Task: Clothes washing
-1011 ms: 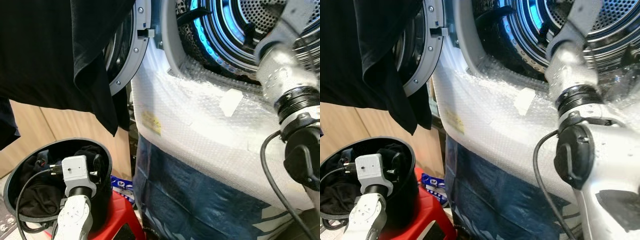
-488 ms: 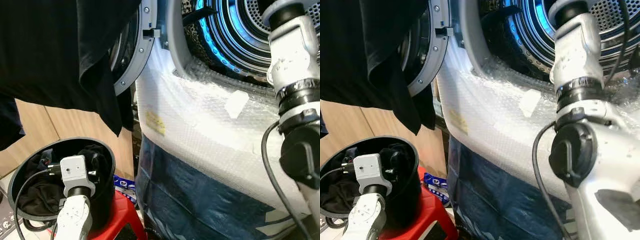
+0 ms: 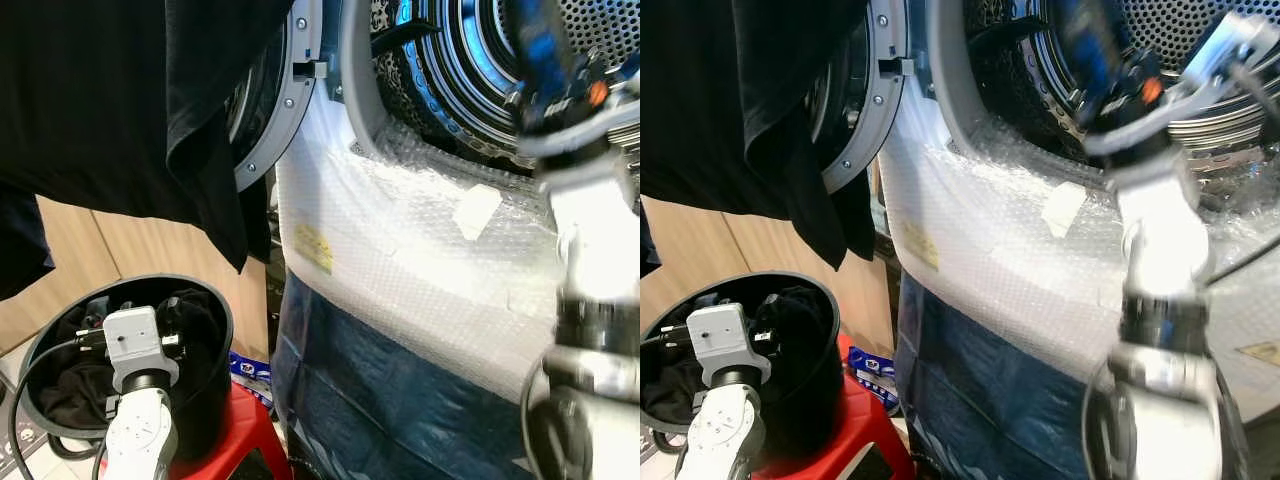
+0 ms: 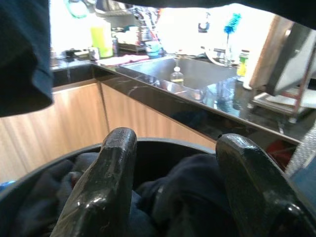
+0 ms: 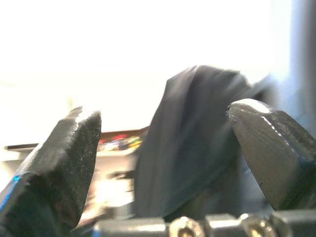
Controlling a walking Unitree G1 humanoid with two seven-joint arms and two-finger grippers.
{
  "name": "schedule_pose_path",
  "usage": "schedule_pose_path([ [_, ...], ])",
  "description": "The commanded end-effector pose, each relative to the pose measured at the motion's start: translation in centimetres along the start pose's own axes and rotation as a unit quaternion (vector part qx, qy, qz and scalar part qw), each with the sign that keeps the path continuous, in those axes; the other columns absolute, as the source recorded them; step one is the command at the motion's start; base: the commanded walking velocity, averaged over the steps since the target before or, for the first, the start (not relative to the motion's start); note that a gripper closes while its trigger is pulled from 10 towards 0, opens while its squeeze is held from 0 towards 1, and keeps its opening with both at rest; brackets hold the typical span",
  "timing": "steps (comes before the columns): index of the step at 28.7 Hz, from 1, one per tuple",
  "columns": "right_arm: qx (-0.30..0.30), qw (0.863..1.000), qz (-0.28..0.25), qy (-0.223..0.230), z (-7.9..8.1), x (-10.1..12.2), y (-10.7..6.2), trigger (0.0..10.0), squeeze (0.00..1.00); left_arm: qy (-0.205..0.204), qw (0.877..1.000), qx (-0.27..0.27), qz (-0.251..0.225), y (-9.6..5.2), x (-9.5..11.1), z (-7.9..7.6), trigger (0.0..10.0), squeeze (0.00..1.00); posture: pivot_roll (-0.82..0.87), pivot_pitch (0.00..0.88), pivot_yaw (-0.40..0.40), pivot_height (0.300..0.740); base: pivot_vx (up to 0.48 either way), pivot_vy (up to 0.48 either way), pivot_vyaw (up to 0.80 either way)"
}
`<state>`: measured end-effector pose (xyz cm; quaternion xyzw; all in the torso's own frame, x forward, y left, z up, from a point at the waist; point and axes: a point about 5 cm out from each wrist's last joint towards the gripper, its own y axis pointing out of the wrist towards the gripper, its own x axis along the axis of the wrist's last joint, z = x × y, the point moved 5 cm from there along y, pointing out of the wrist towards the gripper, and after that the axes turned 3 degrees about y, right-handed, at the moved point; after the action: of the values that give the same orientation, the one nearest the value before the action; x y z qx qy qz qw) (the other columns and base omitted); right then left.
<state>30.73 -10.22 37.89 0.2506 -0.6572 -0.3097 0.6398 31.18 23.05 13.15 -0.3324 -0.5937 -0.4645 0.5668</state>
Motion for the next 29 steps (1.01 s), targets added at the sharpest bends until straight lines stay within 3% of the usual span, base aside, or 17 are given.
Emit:
schedule_pose_path([
  [1,0.051,0.998,0.027,0.026,2.5,-1.0,0.6,10.0,0.0,0.002,1.0,0.007,-0.016,0.1,0.8,0.2,10.0,0.0,0.01,0.0,-0.046,0.74,0.0,0.0,0.0],
  [3,0.083,0.986,0.088,0.111,6.2,-5.4,-1.2,10.0,0.0,0.004,0.999,0.023,-0.027,0.1,1.3,1.1,10.0,0.0,0.02,0.0,-0.058,0.74,0.0,0.0,0.0],
  [6,0.062,0.981,0.125,0.136,7.0,-8.0,-2.6,10.0,0.0,0.008,0.999,0.032,-0.035,0.2,1.7,1.6,10.0,0.0,0.02,0.0,-0.062,0.74,0.0,0.0,0.0],
  [7,0.007,0.973,0.177,0.15,6.5,-11.5,-5.1,10.0,0.0,0.011,0.998,0.035,-0.045,0.3,2.3,2.0,10.0,0.0,0.03,0.0,-0.065,0.74,0.0,0.0,0.0],
  [8,0.007,0.973,0.177,0.15,6.5,-11.5,-5.1,10.0,0.0,0.011,0.998,0.035,-0.045,0.3,2.3,2.0,10.0,0.0,0.03,0.0,-0.065,0.74,0.0,0.0,0.0],
  [11,-0.086,0.955,0.226,0.174,5.4,-15.0,-9.1,10.0,0.0,0.013,0.997,0.034,-0.062,0.3,3.4,2.2,10.0,0.0,0.03,0.0,-0.07,0.74,0.0,0.0,0.0],
  [12,-0.162,0.938,0.256,0.17,3.9,-17.2,-12.1,10.0,0.0,0.011,0.997,0.028,-0.072,0.2,4.1,2.2,10.0,0.0,0.04,0.0,-0.071,0.74,0.0,0.0,0.0],
  [15,-0.266,0.904,0.29,0.167,2.3,-19.4,-16.5,10.0,0.0,-0.003,0.997,-0.01,-0.074,0.0,4.7,1.3,10.0,0.0,0.05,0.0,-0.071,0.74,0.0,0.0,0.0],
  [19,-0.403,0.835,0.337,0.163,0.6,-22.2,-23.8,10.0,0.04,-0.011,0.997,-0.049,-0.057,-0.2,4.5,0.5,10.0,0.0,0.05,0.0,-0.071,0.74,0.0,0.0,0.0],
  [20,-0.422,0.824,0.34,0.164,0.6,-22.6,-24.9,10.0,0.04,-0.011,0.997,-0.051,-0.053,-0.2,4.4,0.5,10.0,0.0,0.05,0.0,-0.071,0.74,0.0,0.0,0.0],
  [21,-0.455,0.804,0.343,0.168,0.4,-23.0,-26.4,10.0,1.0,-0.013,0.997,-0.052,-0.048,-0.2,4.2,0.5,10.0,0.0,0.05,0.0,-0.071,0.74,0.0,0.0,0.0],
  [24,-0.541,0.733,0.388,0.136,0.5,-24.5,-31.3,10.0,1.0,-0.03,0.996,-0.083,-0.025,-0.5,3.4,-0.1,10.0,0.0,0.05,0.0,-0.064,0.74,0.0,0.0,0.0],
  [25,-0.541,0.733,0.388,0.136,0.5,-24.5,-31.3,10.0,1.0,-0.03,0.996,-0.083,-0.025,-0.5,3.4,-0.1,10.0,0.0,0.05,0.0,-0.064,0.74,0.0,0.0,0.0],
  [26,-0.573,0.705,0.399,0.123,0.5,-24.7,-32.9,10.0,1.0,-0.03,0.995,-0.095,-0.017,-0.6,3.1,-0.5,10.0,0.0,0.05,0.0,-0.064,0.74,0.0,0.0,0.0],
  [27,-0.592,0.687,0.405,0.116,0.6,-24.8,-33.9,10.0,1.0,-0.028,0.994,-0.102,-0.013,-0.7,3.0,-0.7,10.0,0.0,0.05,0.0,-0.059,0.74,0.0,0.0,0.0],
  [28,-0.649,0.623,0.425,0.096,1.5,-25.1,-37.0,10.0,1.0,-0.021,0.996,-0.089,0.002,-0.7,2.5,-0.1,10.0,0.0,0.05,0.0,-0.059,0.74,0.0,0.0,0.0],
  [29,-0.664,0.6,0.437,0.089,2.0,-25.2,-38.1,10.0,1.0,-0.021,0.997,-0.075,0.008,-0.6,2.3,0.4,10.0,0.0,0.05,0.0,-0.059,0.74,0.0,0.0,0.0],
])
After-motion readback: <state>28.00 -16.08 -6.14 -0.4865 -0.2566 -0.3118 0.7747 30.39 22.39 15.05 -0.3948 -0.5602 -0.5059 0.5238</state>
